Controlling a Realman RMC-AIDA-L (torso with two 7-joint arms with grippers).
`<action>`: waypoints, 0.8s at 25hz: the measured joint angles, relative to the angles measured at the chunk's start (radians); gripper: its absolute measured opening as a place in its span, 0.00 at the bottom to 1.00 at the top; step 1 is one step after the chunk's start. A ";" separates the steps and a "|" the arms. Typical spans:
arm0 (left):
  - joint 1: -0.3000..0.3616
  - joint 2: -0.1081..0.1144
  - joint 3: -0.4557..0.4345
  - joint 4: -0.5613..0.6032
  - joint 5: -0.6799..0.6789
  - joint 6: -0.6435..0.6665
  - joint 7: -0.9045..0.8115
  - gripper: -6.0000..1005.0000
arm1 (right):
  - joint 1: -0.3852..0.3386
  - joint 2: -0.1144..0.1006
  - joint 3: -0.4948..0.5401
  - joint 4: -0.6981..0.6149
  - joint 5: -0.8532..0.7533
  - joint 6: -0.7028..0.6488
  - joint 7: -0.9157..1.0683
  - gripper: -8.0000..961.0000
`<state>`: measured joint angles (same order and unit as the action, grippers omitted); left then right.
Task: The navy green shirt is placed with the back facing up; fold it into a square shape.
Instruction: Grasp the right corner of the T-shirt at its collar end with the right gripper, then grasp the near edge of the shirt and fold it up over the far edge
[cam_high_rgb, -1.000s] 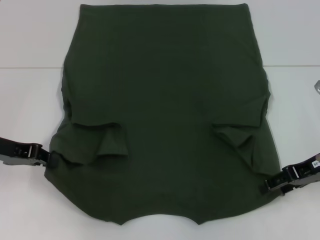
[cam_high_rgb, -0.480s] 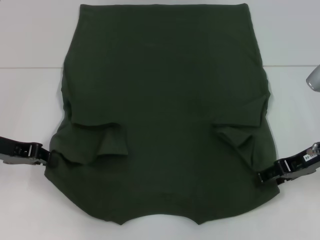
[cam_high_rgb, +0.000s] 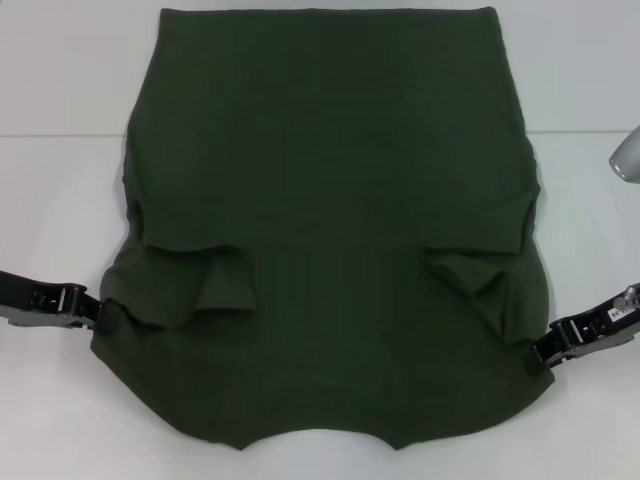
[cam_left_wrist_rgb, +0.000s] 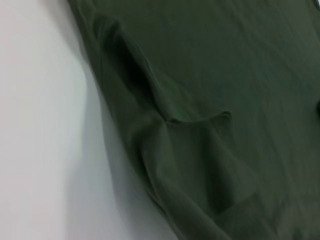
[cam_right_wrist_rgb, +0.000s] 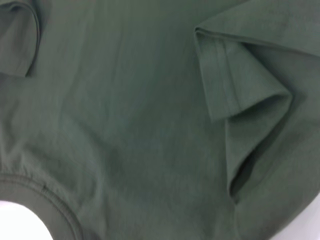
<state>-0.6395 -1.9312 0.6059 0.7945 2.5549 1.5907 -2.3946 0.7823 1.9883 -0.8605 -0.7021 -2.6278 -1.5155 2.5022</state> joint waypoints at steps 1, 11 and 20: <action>-0.001 0.000 0.000 0.000 0.000 0.000 0.000 0.06 | 0.002 0.000 -0.005 0.000 0.000 0.000 0.001 0.51; -0.001 0.005 0.000 -0.004 -0.025 0.001 0.009 0.06 | 0.005 -0.002 -0.018 0.001 0.000 -0.003 0.001 0.10; -0.004 0.019 0.000 -0.024 -0.038 0.113 0.048 0.06 | -0.008 -0.036 -0.002 -0.019 0.007 -0.143 -0.092 0.04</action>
<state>-0.6431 -1.9121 0.6059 0.7710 2.5169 1.7042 -2.3462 0.7744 1.9528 -0.8629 -0.7211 -2.6203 -1.6583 2.4103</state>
